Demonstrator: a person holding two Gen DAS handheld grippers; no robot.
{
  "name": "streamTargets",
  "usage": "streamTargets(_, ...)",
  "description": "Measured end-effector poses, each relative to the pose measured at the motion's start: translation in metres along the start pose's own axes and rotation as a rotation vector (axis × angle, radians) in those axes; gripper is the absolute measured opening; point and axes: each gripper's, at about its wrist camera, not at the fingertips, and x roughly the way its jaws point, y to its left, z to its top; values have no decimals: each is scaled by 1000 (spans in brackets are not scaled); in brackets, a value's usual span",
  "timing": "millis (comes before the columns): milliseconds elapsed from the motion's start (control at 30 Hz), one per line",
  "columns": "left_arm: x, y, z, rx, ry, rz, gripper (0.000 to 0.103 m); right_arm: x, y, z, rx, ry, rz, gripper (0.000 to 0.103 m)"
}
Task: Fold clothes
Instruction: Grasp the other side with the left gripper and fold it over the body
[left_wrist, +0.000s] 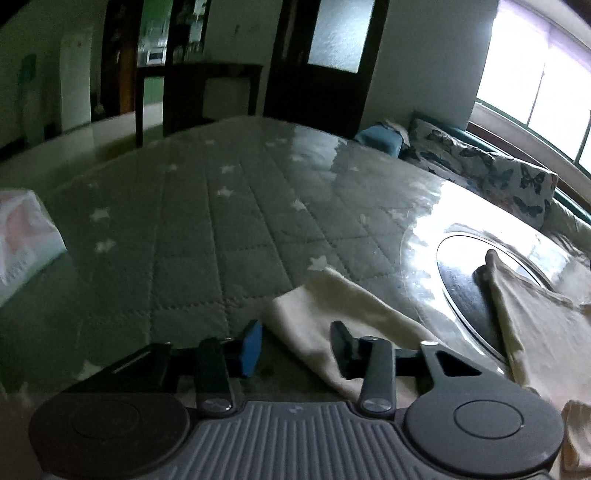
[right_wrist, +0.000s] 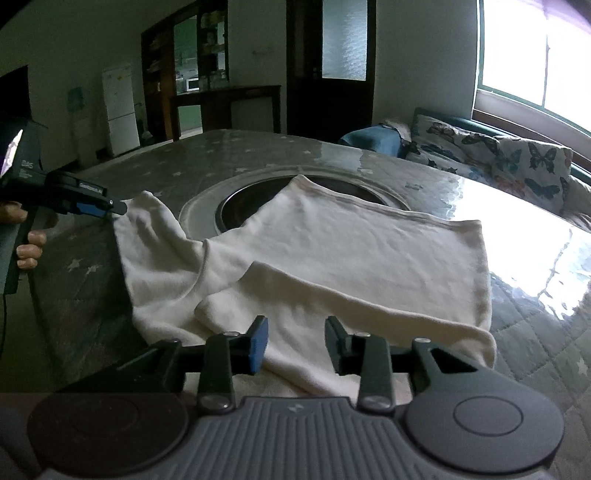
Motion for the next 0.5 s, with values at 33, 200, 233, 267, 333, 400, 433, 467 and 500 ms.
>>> streamTargets(33,1,0,0,-4,-5,5,35,-1,-1,0,3,-1,-2,36)
streamTargets(200,3,7,3,-59,-8,13,11,-3,-4,-4,26,-7,-9,36)
streamTargets(233,2,10,4,-80,-2,1,8,-3,-5,-4,31,-9,-11,36)
streamTargets(267,2,11,4,-97,0,-13,7,-5,-6,-5,38,-11,-13,36)
streamTargets(333,-6,11,5,-108,-9,-54,6,-7,-8,-7,52,-18,-19,36)
streamTargets(400,-17,4,5,-98,-24,-112,5,-11,-11,-8,70,-24,-25,36)
streamTargets(433,-24,-2,6,-87,-29,-148,5,-13,-13,-10,80,-27,-30,36)
streamTargets(467,-31,-8,6,-74,-33,-183,5,-14,-14,-11,88,-30,-35,36)
streamTargets(500,-37,-16,7,-61,-35,-218,5,-16,-16,-12,96,-33,-40,36)
